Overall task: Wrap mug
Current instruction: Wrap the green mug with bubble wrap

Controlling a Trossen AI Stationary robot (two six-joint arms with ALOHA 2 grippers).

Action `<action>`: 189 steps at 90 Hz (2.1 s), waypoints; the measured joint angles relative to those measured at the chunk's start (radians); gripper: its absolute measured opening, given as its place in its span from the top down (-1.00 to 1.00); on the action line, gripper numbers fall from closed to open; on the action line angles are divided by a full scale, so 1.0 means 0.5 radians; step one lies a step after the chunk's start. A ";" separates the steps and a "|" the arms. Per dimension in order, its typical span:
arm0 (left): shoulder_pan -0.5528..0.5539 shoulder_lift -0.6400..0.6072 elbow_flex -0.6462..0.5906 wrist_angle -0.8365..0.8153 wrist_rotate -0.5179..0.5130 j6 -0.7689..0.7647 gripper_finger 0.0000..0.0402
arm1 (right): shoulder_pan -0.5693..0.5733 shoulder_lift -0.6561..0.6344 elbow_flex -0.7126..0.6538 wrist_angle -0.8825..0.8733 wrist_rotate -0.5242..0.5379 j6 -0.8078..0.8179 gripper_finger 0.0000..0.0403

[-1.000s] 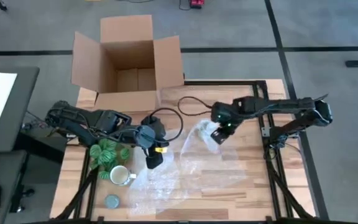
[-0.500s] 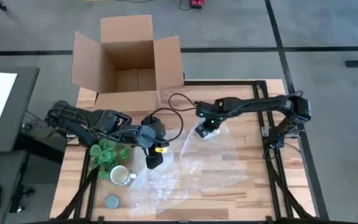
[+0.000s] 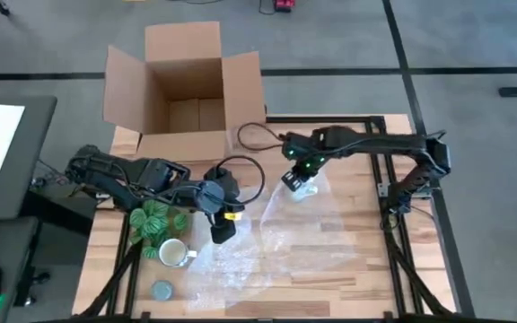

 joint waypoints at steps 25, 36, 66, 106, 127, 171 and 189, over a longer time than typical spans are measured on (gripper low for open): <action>0.000 0.000 0.000 -0.001 0.000 0.000 1.00 | 0.010 0.121 -0.101 0.059 -0.249 -0.027 1.00; 0.000 0.000 0.000 -0.001 0.000 0.001 1.00 | -0.015 0.317 -0.201 0.176 -0.226 -0.068 1.00; 0.000 0.000 0.000 -0.002 0.000 0.002 1.00 | 0.005 0.526 -0.100 0.095 -0.035 -0.203 1.00; 0.000 0.000 0.000 -0.003 0.001 0.034 1.00 | 0.409 -0.236 0.033 -0.093 -0.192 -0.431 1.00; 0.000 0.000 0.000 -0.003 0.007 0.077 1.00 | 0.917 -0.315 -0.414 0.164 -0.388 -0.553 0.67; 0.001 0.000 0.000 -0.008 0.120 0.000 1.00 | 1.390 0.387 -0.925 1.175 0.084 -0.555 -0.04; 0.027 0.000 0.000 0.005 0.118 -0.027 1.00 | 1.394 0.530 -0.872 1.172 0.048 -0.284 0.53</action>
